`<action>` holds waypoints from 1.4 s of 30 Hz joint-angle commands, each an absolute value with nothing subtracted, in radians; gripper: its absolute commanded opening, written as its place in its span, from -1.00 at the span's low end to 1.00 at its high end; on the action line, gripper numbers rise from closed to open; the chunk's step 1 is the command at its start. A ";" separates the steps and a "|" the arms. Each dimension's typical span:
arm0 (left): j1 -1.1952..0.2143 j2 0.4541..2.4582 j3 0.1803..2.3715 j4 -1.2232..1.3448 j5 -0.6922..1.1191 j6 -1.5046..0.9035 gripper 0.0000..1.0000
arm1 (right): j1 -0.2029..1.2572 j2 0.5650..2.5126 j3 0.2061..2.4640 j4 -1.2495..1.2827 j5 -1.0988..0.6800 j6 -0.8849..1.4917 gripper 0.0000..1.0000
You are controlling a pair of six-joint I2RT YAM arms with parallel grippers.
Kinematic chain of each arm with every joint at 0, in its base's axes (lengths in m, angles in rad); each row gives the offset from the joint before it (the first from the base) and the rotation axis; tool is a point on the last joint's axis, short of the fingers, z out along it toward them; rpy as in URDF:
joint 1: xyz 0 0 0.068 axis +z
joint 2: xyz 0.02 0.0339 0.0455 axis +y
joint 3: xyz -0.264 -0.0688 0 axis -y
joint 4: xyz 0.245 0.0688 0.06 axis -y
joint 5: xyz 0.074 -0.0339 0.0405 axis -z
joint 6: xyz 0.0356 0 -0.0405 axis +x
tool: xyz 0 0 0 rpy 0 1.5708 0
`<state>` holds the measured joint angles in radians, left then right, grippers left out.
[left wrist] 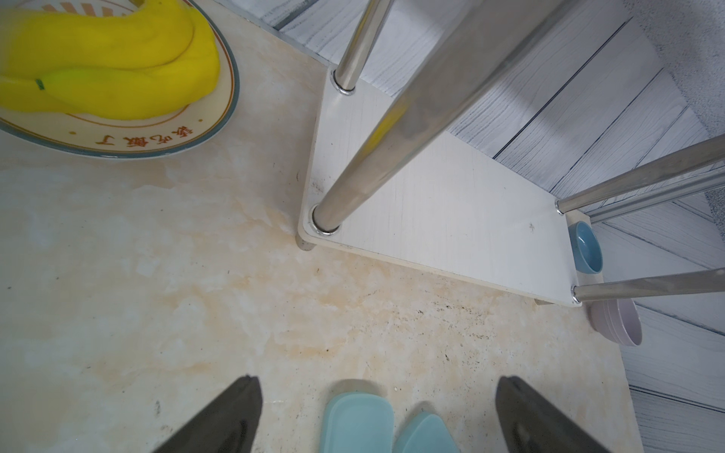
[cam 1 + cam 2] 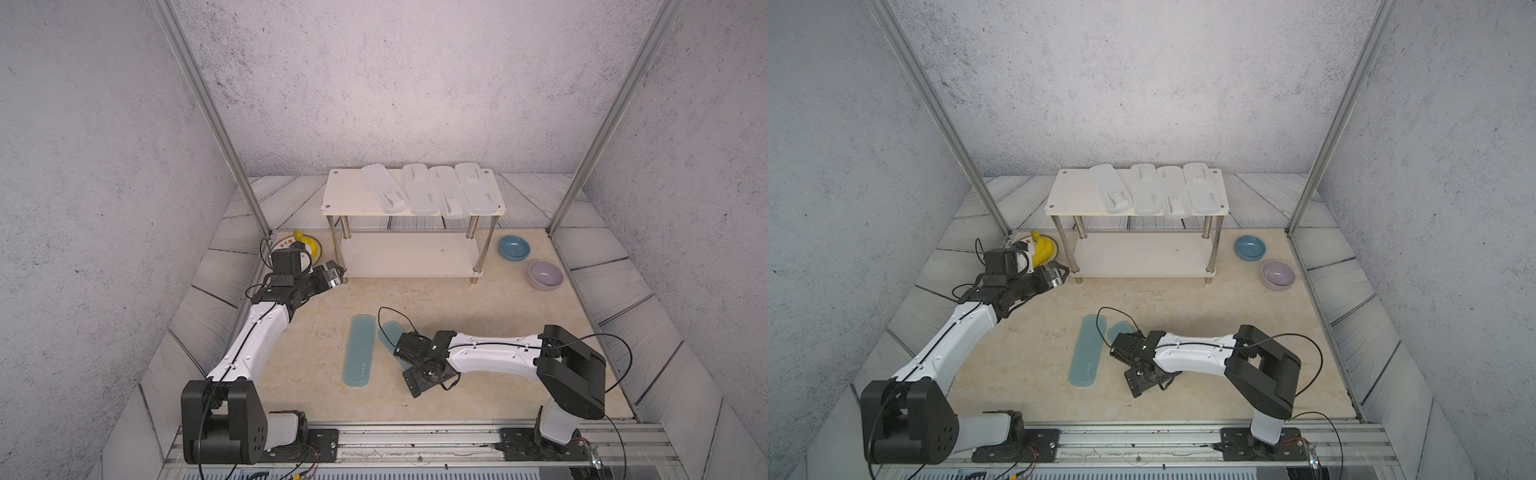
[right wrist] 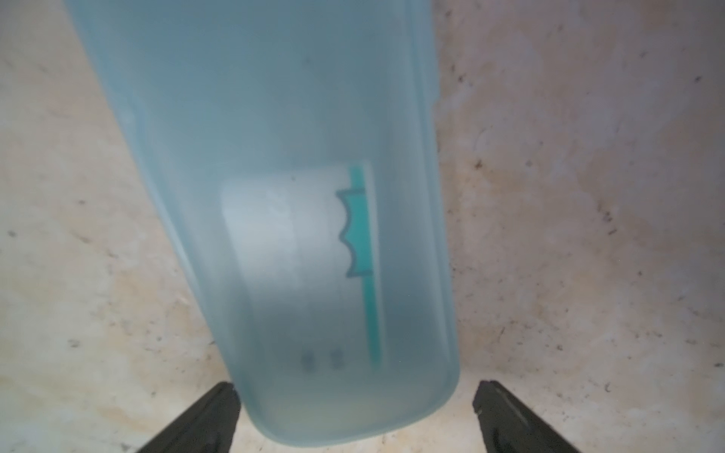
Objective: Place the pencil cases on the shelf according to color
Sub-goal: Pick up the pencil case from the center of the board.
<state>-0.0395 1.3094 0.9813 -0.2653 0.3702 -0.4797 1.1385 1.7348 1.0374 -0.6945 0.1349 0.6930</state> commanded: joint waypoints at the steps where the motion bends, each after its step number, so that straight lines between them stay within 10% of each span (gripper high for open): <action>1: -0.034 1.298 0.971 -0.260 0.373 -0.462 0.99 | 1.140 1.711 0.992 -0.668 0.149 0.664 0.99; 25: -0.034 1.287 0.966 -0.271 0.365 -0.451 0.99 | 1.141 1.723 0.959 -0.606 0.151 0.625 0.82; 42: -0.035 1.292 0.966 -0.267 0.383 -0.453 0.99 | 1.142 1.618 0.951 -0.628 0.229 0.669 0.19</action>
<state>-0.0395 1.3022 0.9768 -0.2802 0.3706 -0.4538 1.1404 1.6661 0.9524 -0.5861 0.1711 0.6376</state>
